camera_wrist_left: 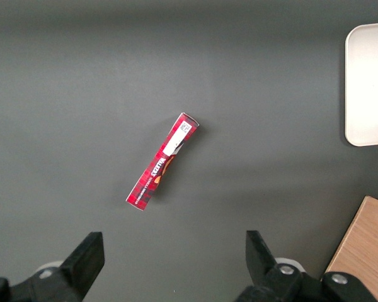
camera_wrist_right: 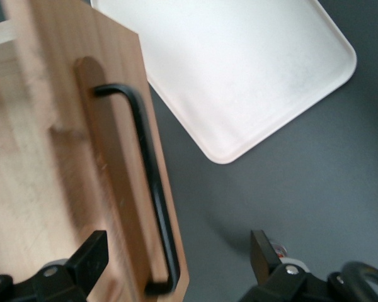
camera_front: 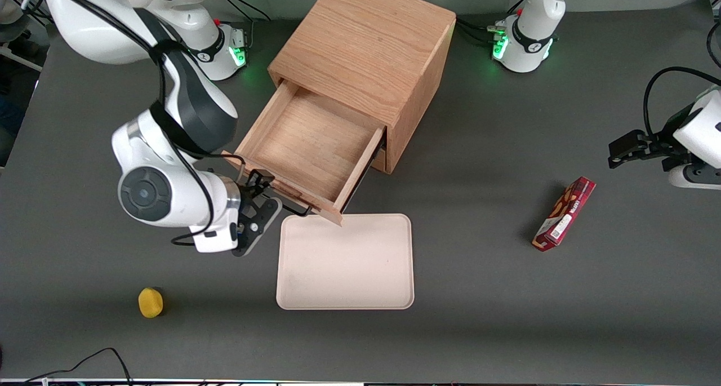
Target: Open upper drawer
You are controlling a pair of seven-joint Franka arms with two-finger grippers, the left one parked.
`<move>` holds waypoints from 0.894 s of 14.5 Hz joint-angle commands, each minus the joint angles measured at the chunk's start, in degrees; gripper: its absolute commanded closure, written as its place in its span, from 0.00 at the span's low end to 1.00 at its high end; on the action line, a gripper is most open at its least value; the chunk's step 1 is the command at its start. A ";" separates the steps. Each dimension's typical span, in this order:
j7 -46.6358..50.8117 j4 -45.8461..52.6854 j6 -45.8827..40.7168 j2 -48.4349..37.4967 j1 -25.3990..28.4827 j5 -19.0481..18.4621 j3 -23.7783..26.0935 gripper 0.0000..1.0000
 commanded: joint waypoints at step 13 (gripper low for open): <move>5.15 -26.78 -7.00 -41.05 -22.84 10.05 0.04 0.00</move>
